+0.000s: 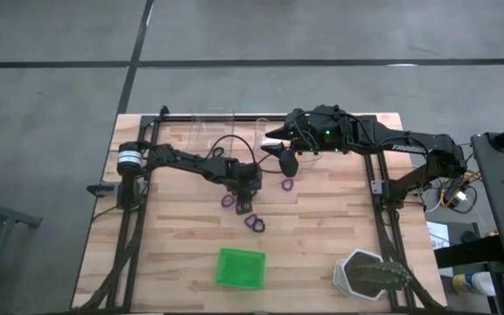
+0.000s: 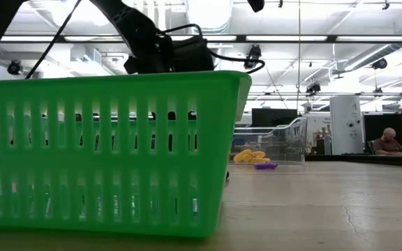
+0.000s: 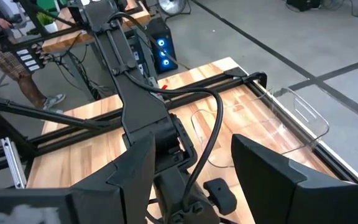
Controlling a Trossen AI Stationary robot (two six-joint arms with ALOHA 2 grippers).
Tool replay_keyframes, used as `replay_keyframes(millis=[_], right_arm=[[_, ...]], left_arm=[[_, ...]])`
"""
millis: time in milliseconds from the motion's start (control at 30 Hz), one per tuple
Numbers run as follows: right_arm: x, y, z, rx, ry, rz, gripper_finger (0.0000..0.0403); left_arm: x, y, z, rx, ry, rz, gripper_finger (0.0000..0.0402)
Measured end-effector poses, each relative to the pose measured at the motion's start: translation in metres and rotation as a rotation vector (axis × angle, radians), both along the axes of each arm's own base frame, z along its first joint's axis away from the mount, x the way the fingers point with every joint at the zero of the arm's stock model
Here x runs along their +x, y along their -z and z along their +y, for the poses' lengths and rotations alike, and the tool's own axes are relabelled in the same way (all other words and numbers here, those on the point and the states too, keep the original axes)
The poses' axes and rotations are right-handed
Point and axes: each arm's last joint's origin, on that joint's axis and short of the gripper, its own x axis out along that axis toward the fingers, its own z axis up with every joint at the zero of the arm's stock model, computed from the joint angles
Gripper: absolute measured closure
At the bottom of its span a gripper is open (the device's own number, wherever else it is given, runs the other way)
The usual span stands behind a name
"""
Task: Sort spring keychains
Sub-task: Put the top black spring keychain into the left transparent bin
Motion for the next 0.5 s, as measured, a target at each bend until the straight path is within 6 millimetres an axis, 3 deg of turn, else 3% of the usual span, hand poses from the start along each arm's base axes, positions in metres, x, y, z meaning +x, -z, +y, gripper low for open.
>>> replay_keyframes(millis=[167, 367, 500], right_arm=[[0.000, 0.000, 0.000, 0.000, 0.000, -0.001, 0.0197], [0.000, 0.000, 0.000, 0.000, 0.001, -0.003, 0.0197], [0.000, 0.000, 0.000, 0.000, 0.001, -0.005, 0.0197]], left_arm=[[-0.001, 0.001, 0.001, 0.007, -0.021, 0.008, 0.0380], [-0.002, -0.008, 0.000, -0.028, -0.037, 0.018, 0.0395], [-0.003, -0.039, -0.001, -0.030, -0.031, -0.050, 0.0398]])
